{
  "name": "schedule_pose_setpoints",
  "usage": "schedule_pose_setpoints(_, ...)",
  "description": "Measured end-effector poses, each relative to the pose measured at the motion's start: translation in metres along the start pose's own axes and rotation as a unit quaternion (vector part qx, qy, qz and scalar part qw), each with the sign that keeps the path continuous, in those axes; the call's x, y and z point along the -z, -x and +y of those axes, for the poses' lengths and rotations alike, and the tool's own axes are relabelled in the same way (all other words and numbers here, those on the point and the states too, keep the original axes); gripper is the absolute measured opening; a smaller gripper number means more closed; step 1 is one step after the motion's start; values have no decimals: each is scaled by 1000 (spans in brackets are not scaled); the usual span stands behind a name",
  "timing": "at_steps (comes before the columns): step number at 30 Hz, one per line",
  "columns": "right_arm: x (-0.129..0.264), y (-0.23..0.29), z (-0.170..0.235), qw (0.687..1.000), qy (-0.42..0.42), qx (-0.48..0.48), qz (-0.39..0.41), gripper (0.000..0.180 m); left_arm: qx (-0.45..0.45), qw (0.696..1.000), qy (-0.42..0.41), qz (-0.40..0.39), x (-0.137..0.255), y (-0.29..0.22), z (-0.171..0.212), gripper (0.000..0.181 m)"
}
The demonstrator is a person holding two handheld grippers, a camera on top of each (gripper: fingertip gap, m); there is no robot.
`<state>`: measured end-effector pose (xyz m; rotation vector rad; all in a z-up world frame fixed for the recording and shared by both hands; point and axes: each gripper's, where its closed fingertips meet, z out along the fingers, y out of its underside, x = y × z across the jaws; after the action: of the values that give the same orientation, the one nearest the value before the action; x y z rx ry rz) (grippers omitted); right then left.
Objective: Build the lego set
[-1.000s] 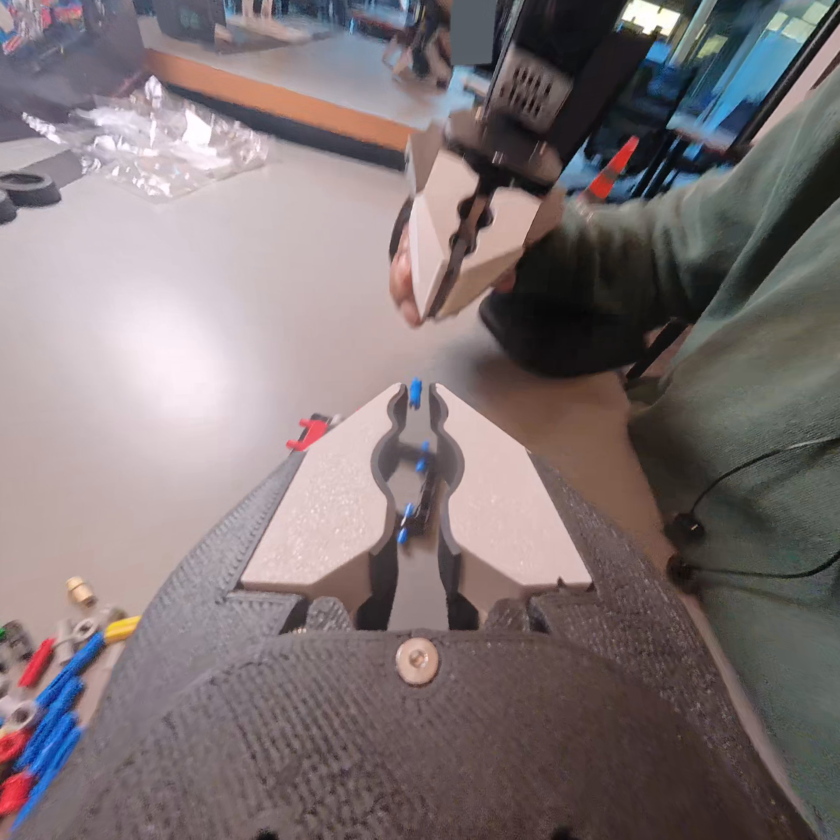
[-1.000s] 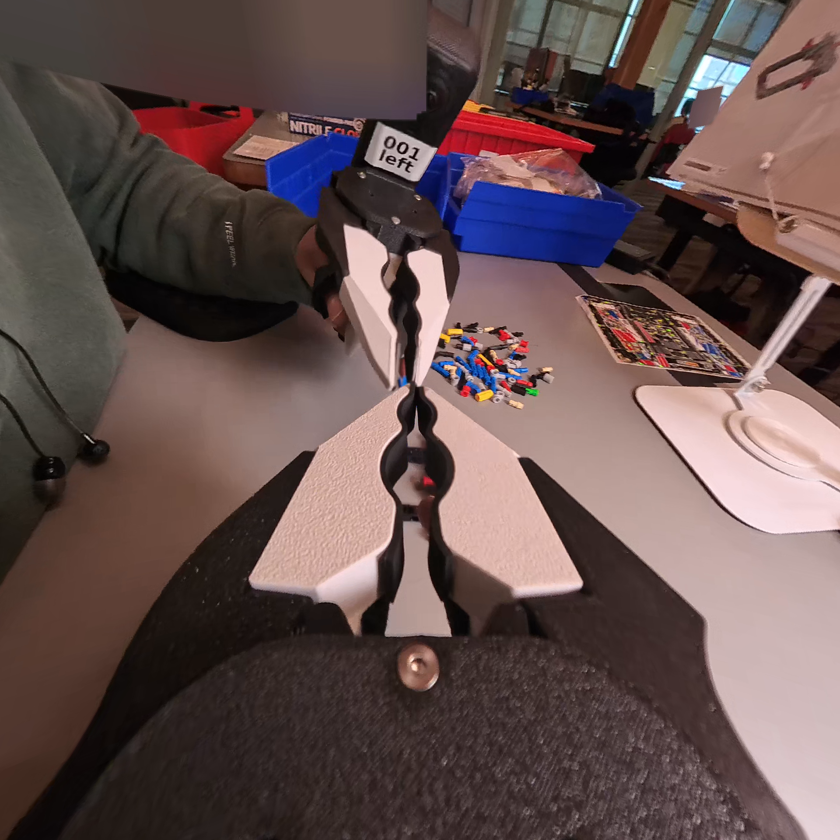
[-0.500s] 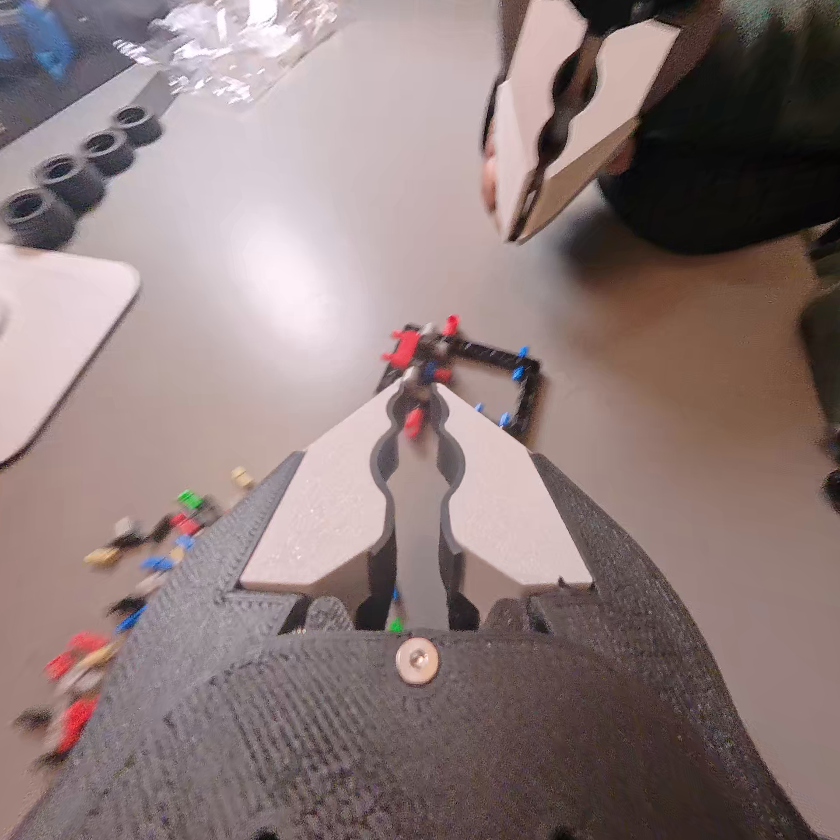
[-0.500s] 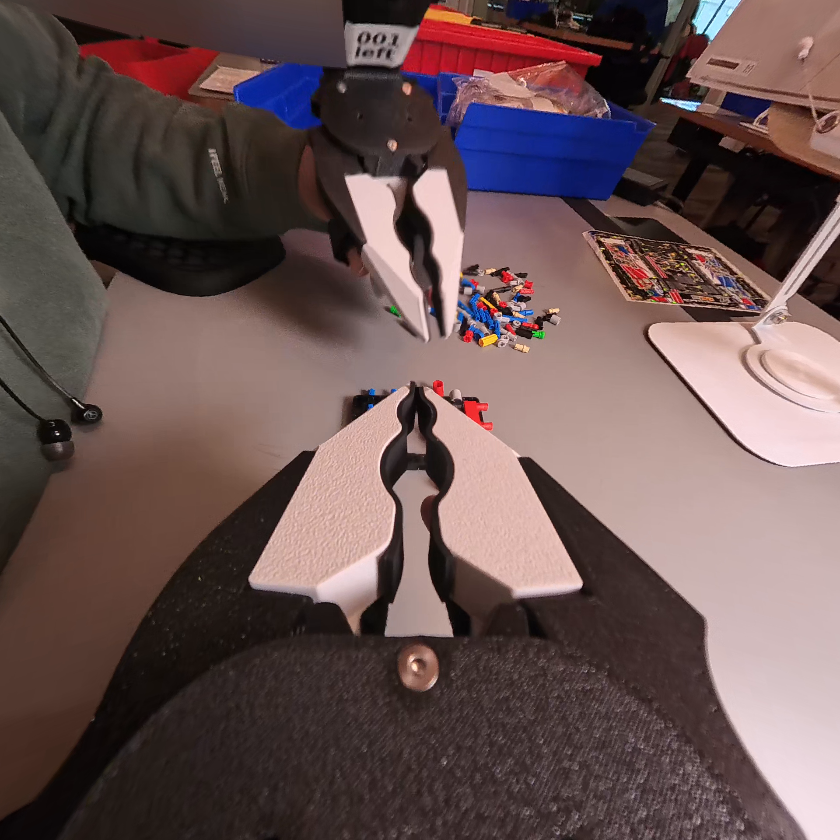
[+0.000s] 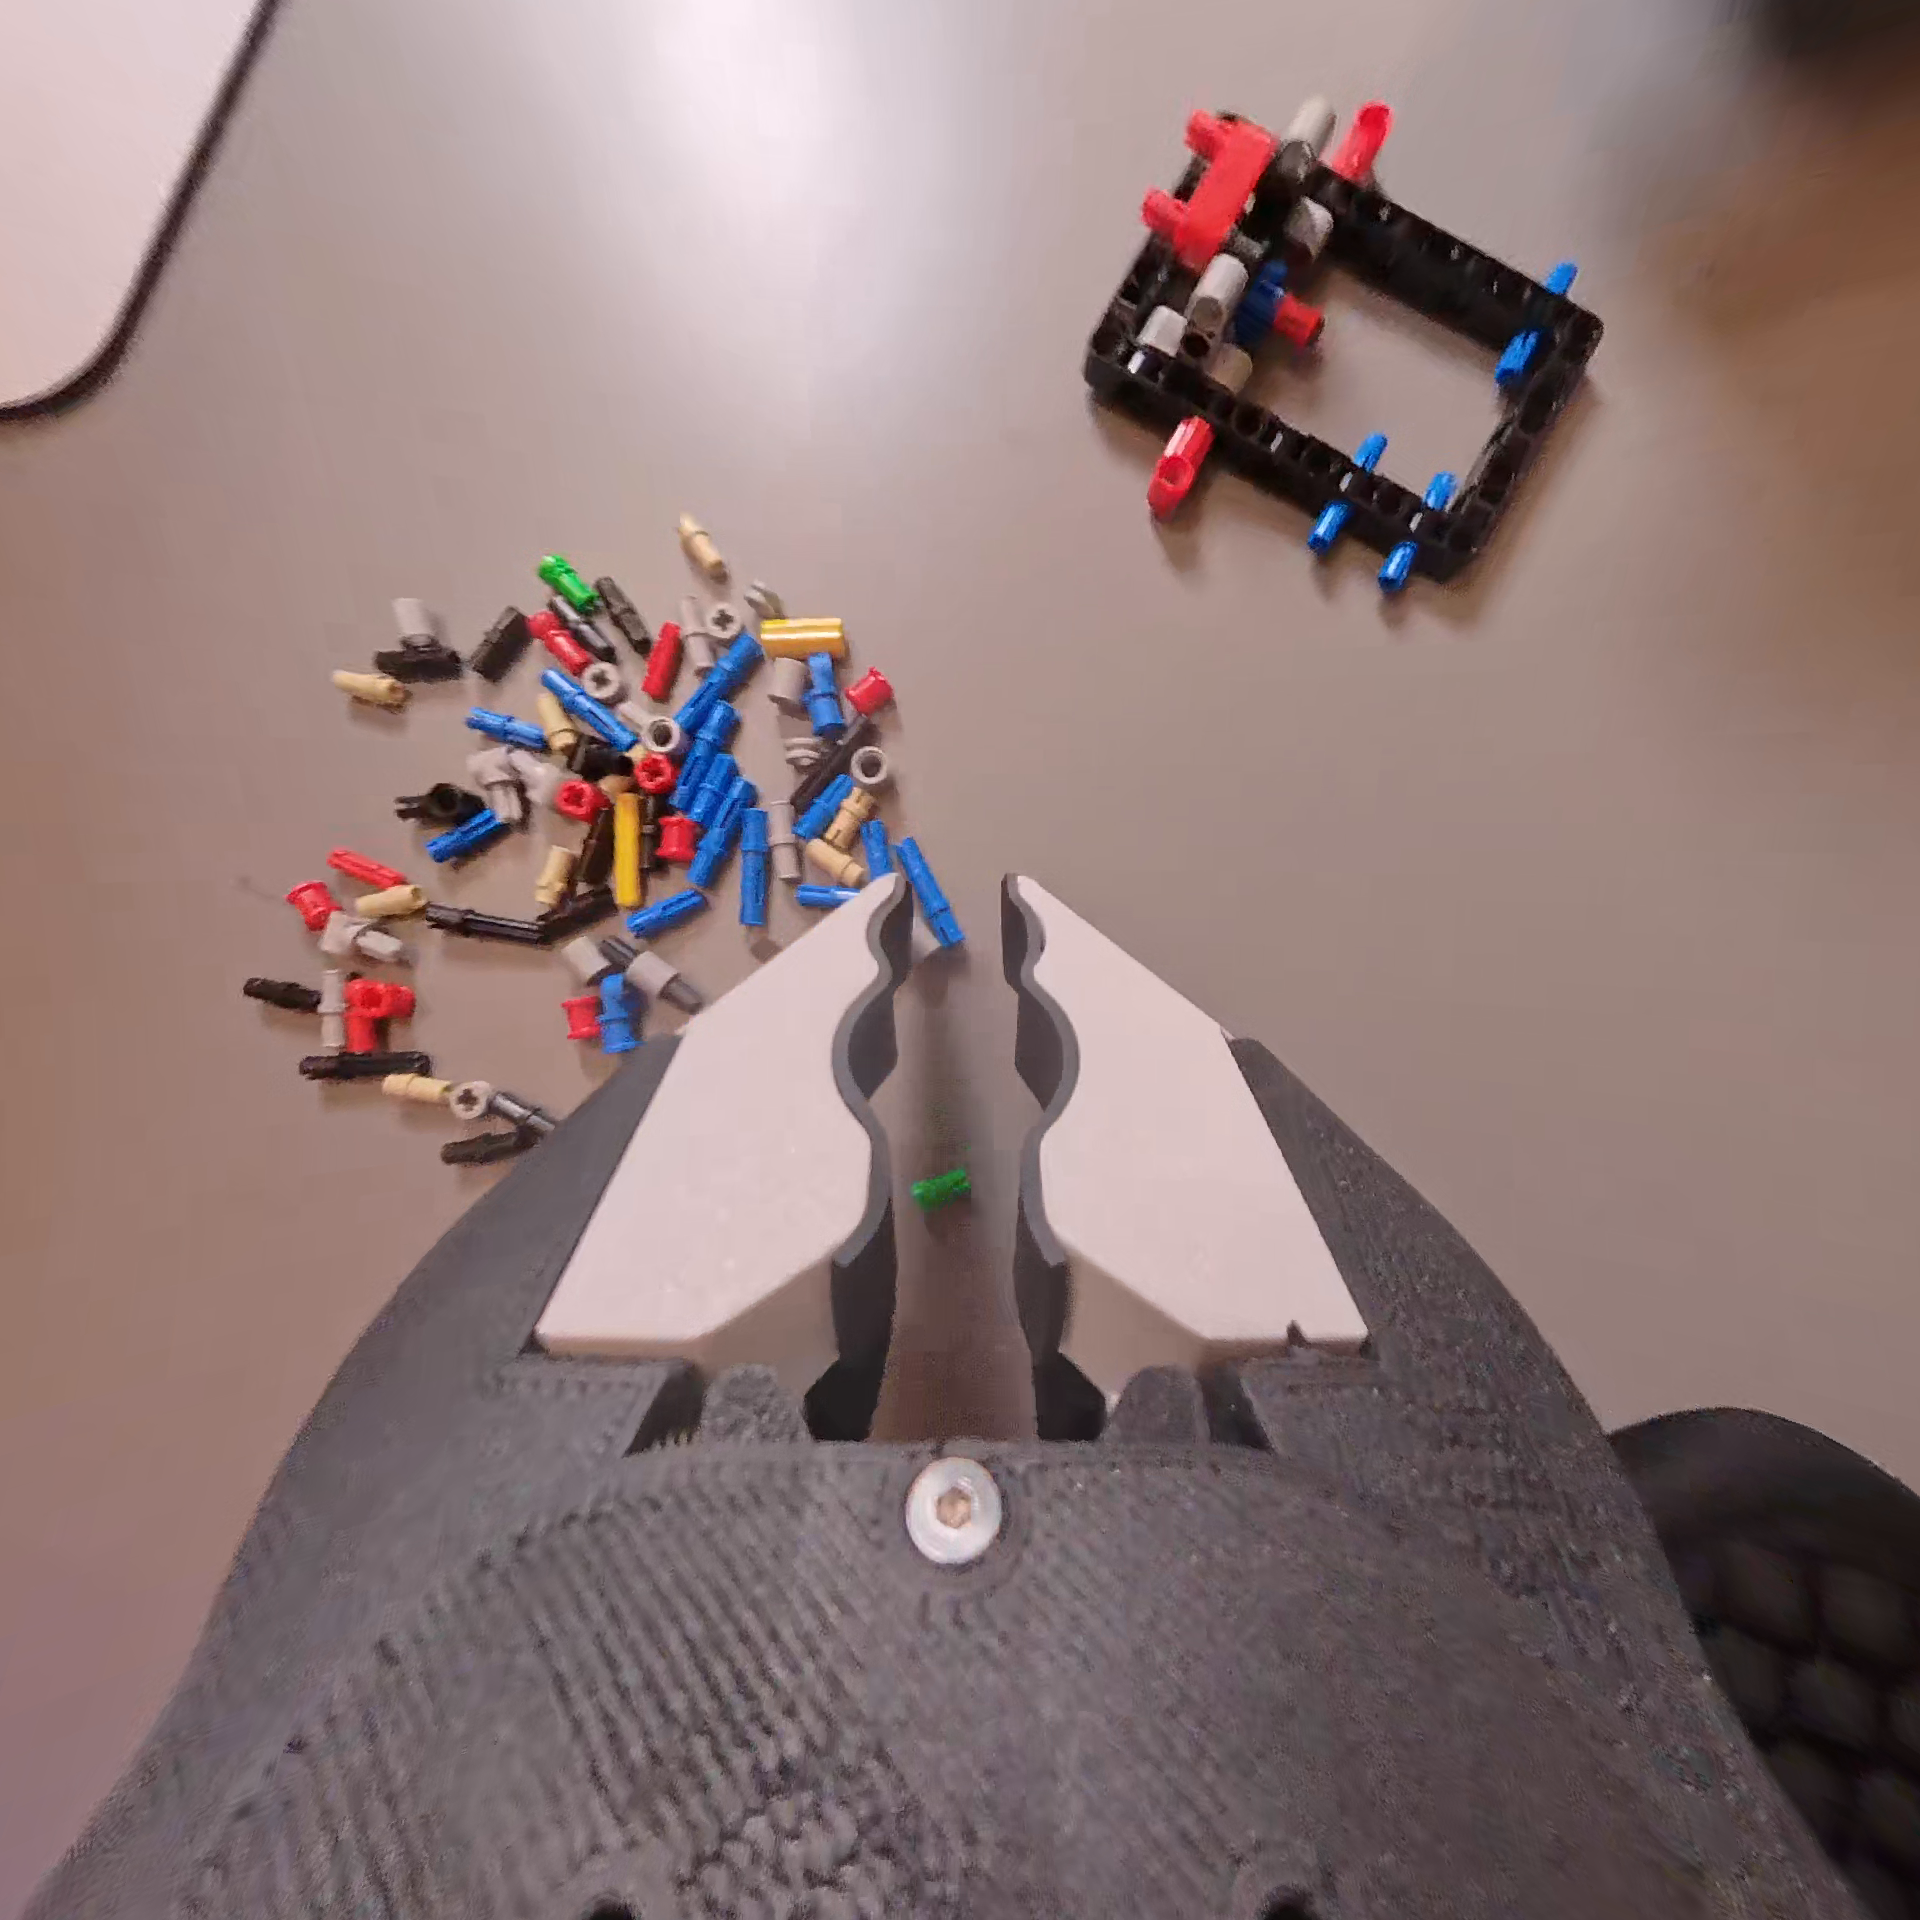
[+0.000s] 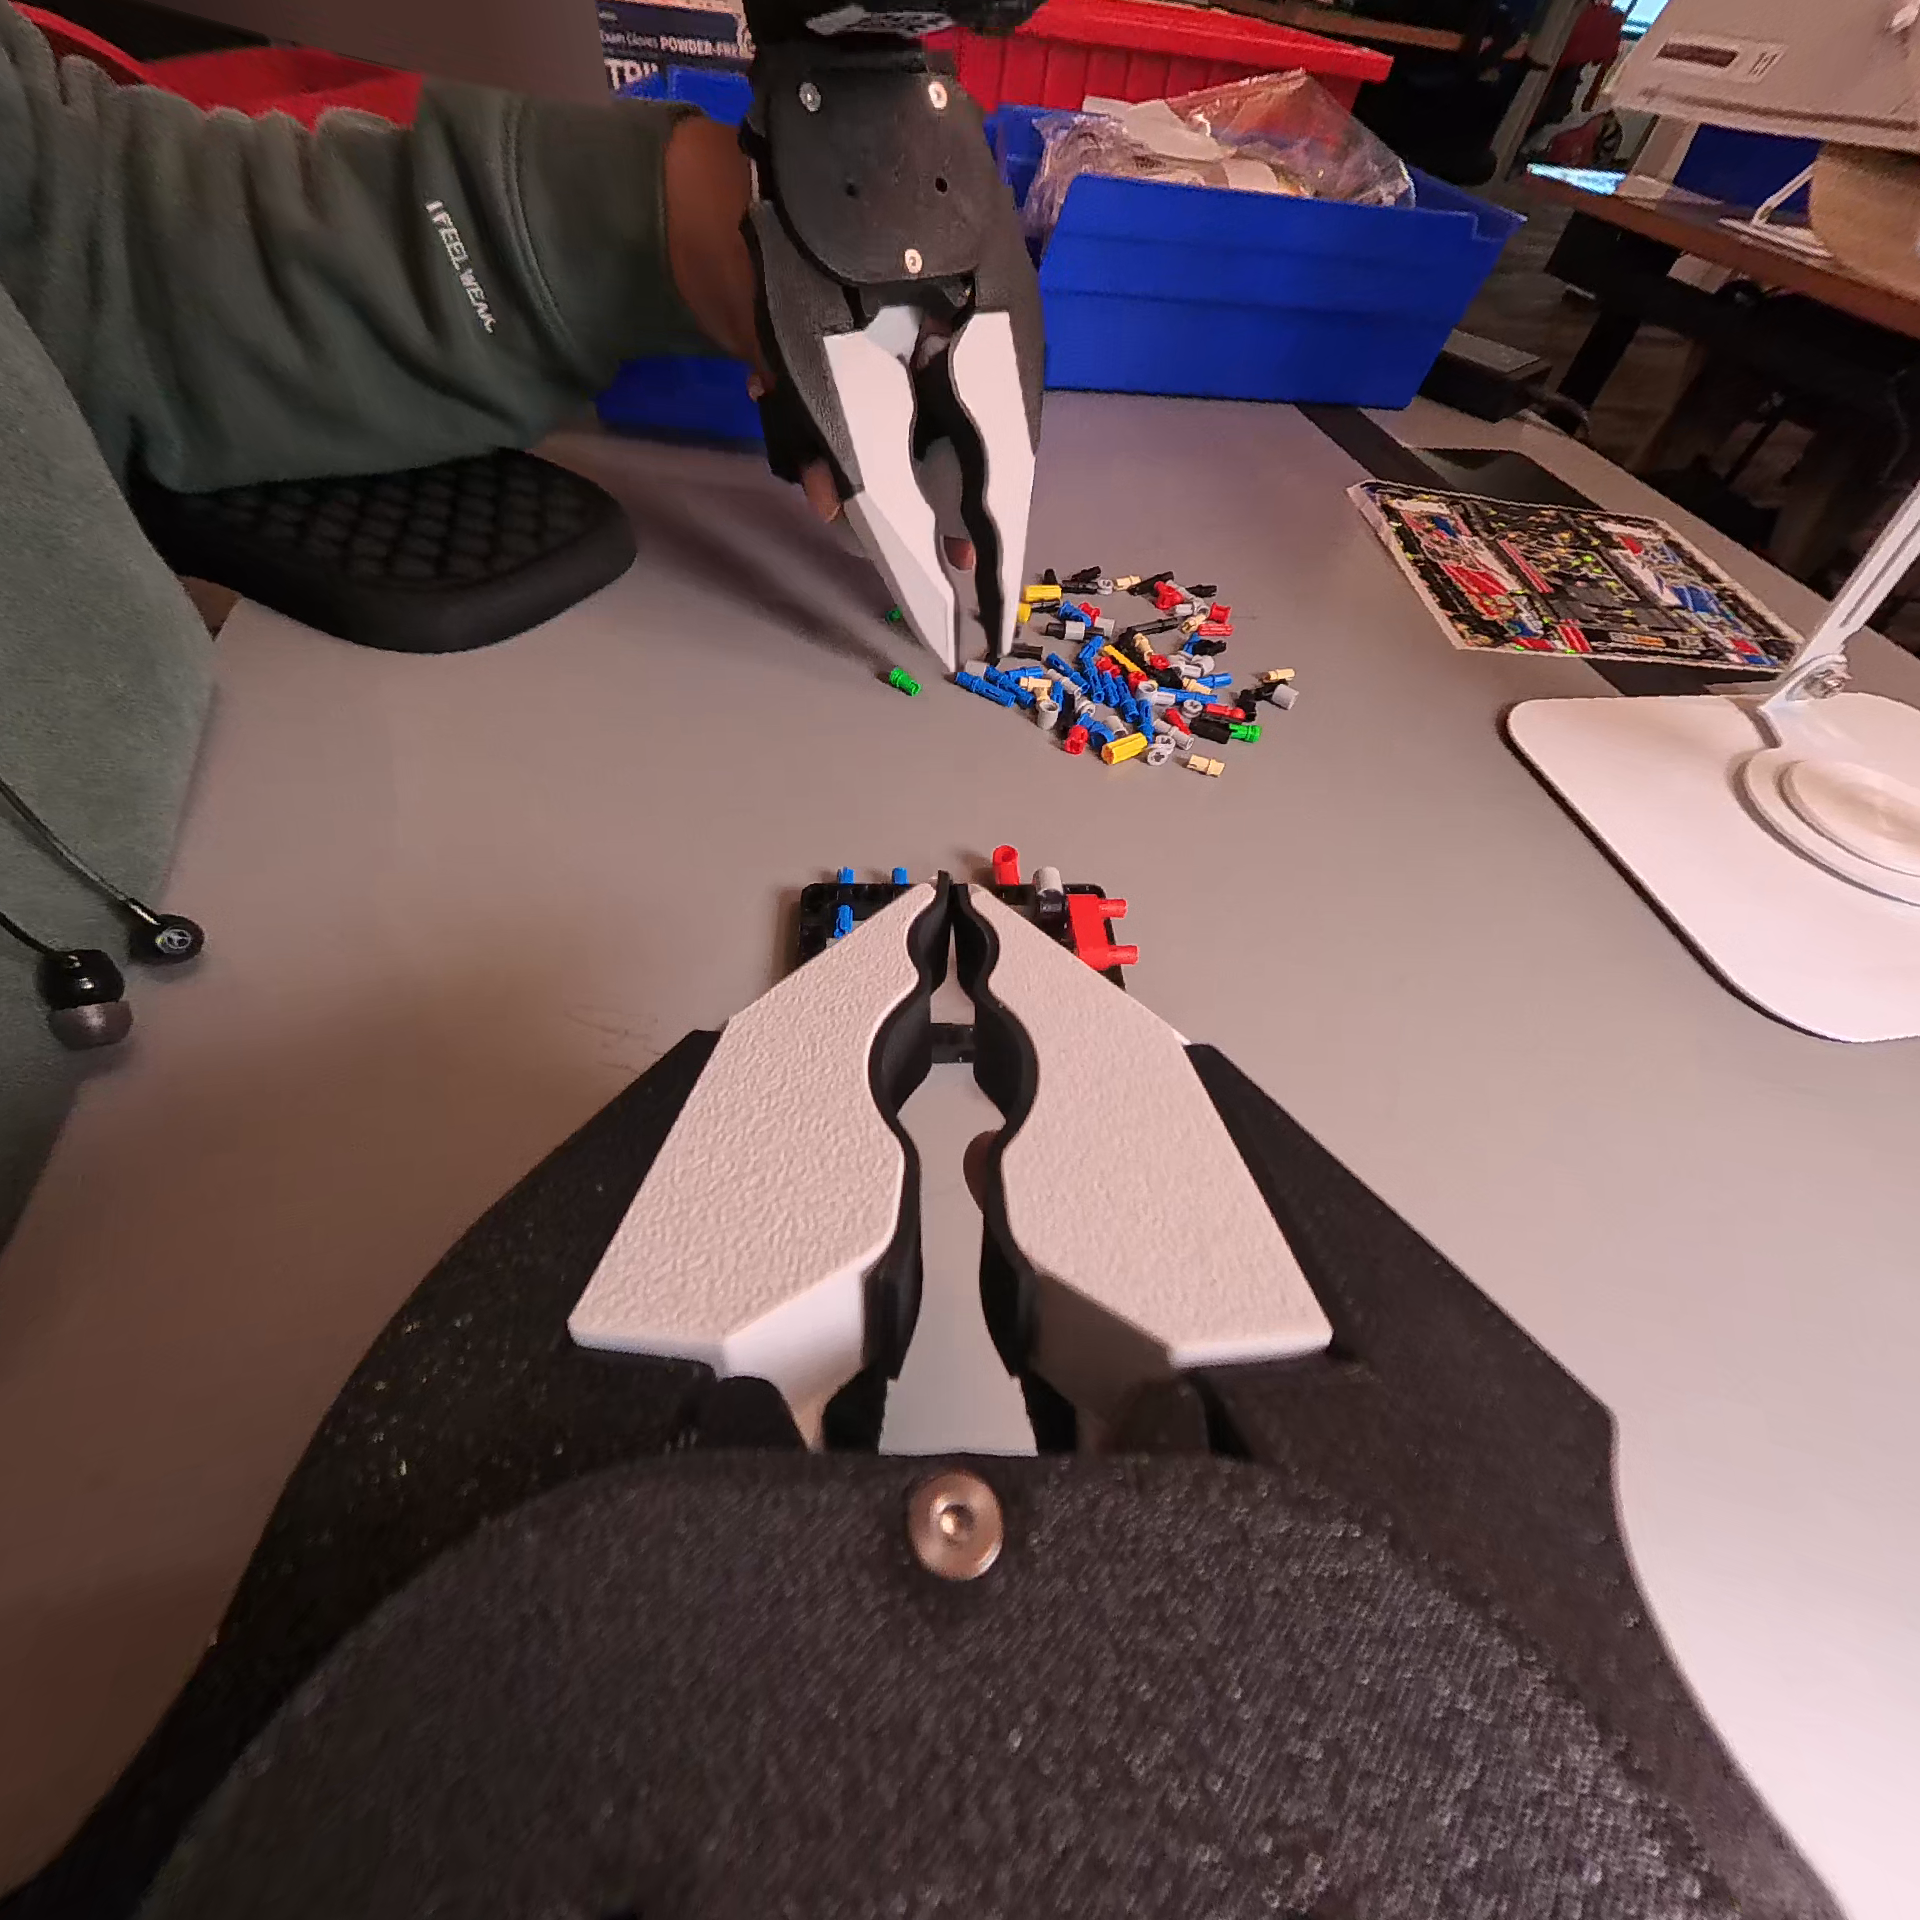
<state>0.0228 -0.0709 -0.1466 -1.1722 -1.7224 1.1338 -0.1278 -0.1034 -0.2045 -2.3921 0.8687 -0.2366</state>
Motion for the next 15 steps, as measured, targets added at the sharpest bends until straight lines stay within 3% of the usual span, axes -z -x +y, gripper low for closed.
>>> schedule_pose_setpoints(9, 0, 0, 2, 1000, 2, -1, 1, 0, -9, 1000, 27, -3, -10, -3, 7, 12)
schedule_pose_setpoints(15, -2, 1, 3, 1000, 6, -1, -1, 0, -1, 1000, 23, 11, -14, -8, 4, 0)
